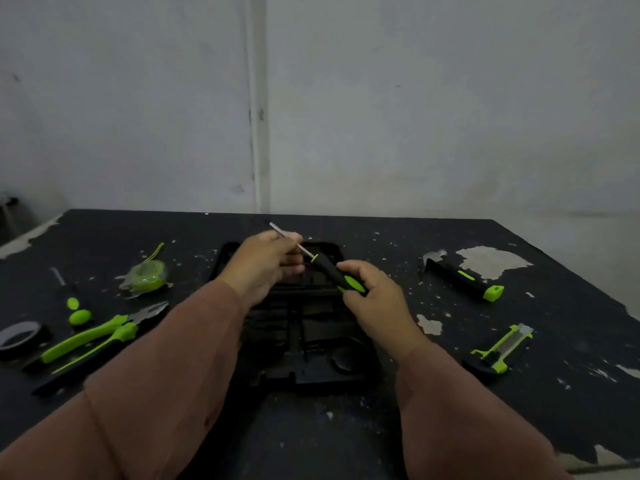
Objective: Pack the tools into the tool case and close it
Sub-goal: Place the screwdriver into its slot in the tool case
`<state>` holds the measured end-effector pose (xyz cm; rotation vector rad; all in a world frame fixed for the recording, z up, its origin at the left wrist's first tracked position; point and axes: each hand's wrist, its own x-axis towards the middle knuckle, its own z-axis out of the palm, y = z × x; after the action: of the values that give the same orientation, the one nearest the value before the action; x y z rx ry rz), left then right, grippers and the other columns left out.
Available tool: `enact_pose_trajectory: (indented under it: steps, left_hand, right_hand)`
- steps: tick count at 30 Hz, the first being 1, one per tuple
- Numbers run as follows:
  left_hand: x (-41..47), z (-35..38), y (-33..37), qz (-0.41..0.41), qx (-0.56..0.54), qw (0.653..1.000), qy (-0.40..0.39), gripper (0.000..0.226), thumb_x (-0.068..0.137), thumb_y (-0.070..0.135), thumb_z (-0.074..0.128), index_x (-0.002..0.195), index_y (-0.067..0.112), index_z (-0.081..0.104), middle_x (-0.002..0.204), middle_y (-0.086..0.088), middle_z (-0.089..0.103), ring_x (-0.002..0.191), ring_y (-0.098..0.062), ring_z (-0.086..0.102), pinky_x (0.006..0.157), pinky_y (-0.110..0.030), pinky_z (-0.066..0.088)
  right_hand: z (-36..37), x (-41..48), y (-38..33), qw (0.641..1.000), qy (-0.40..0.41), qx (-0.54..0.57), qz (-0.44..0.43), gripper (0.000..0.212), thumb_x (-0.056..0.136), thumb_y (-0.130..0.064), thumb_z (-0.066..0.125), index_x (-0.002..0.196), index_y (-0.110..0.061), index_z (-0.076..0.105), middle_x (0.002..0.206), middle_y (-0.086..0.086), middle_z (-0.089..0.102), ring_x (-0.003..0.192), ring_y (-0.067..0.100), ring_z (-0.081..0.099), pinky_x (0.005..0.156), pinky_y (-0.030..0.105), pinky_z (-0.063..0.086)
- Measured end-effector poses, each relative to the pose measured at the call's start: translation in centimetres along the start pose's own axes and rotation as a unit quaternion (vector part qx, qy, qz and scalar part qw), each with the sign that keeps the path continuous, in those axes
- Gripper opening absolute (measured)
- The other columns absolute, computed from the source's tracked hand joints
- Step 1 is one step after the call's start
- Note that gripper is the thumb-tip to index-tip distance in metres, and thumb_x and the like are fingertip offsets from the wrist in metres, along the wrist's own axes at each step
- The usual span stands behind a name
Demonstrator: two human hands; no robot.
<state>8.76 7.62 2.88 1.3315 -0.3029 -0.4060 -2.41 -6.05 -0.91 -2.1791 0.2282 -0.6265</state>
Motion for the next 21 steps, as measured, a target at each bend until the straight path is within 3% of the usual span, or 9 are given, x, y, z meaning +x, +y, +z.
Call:
enact_pose_trajectory:
  steps: [6, 11, 15, 18, 21]
  left_hand:
    - [-0.6, -5.2, 0.4, -0.013, -0.032, 0.999, 0.028, 0.016, 0.094, 0.010, 0.048, 0.082, 0.008, 0.058, 0.071, -0.008, 0.056, 0.052, -0.010, 0.061, 0.053, -0.022, 0.057]
    - [-1.5, -8.0, -0.5, -0.033, -0.006, 0.999, 0.008, 0.013, 0.091, 0.005, 0.051, 0.082, 0.006, 0.059, 0.070, -0.008, 0.058, 0.048, -0.007, 0.060, 0.047, -0.020, 0.054]
    - [-2.7, -9.4, -1.1, -0.019, 0.155, 0.988, -0.014, 0.011, 0.085, 0.006, 0.061, 0.074, 0.007, 0.064, 0.063, -0.003, 0.061, 0.046, -0.006, 0.050, 0.042, -0.018, 0.044]
    - [-3.1, -9.6, -0.9, 0.030, 0.361, 0.931, -0.038, 0.006, 0.079, 0.012, 0.070, 0.073, 0.012, 0.071, 0.064, 0.003, 0.071, 0.054, -0.006, 0.057, 0.054, -0.016, 0.046]
    - [-3.2, -9.4, -0.9, 0.047, 0.458, 0.885, -0.070, 0.007, 0.077, 0.017, 0.073, 0.072, 0.022, 0.073, 0.074, 0.012, 0.073, 0.068, 0.001, 0.064, 0.069, -0.015, 0.048]
  right_hand:
    - [2.5, 1.1, -1.7, 0.997, -0.061, -0.031, -0.047, 0.047, 0.074, 0.001, 0.057, 0.113, -0.023, 0.063, 0.104, -0.013, 0.057, 0.106, 0.012, 0.051, 0.090, 0.019, 0.036]
    - [2.6, 0.9, -0.1, 0.999, -0.041, 0.028, -0.013, 0.038, 0.074, 0.003, 0.058, 0.095, -0.028, 0.067, 0.095, -0.014, 0.063, 0.092, 0.009, 0.058, 0.079, 0.012, 0.042]
    - [1.2, 0.5, 0.8, 0.999, -0.017, 0.041, -0.013, 0.037, 0.073, 0.004, 0.061, 0.083, -0.031, 0.068, 0.090, -0.016, 0.066, 0.087, 0.001, 0.061, 0.083, 0.013, 0.045]
    - [0.4, 0.2, 0.8, 0.999, -0.038, 0.031, -0.015, 0.032, 0.068, -0.006, 0.059, 0.076, -0.036, 0.066, 0.088, -0.016, 0.066, 0.081, -0.007, 0.060, 0.071, 0.004, 0.042]
    - [0.2, 0.2, 1.1, 0.999, -0.049, 0.004, -0.022, 0.032, 0.062, -0.011, 0.053, 0.074, -0.039, 0.064, 0.087, -0.016, 0.065, 0.081, -0.007, 0.059, 0.069, 0.003, 0.041]
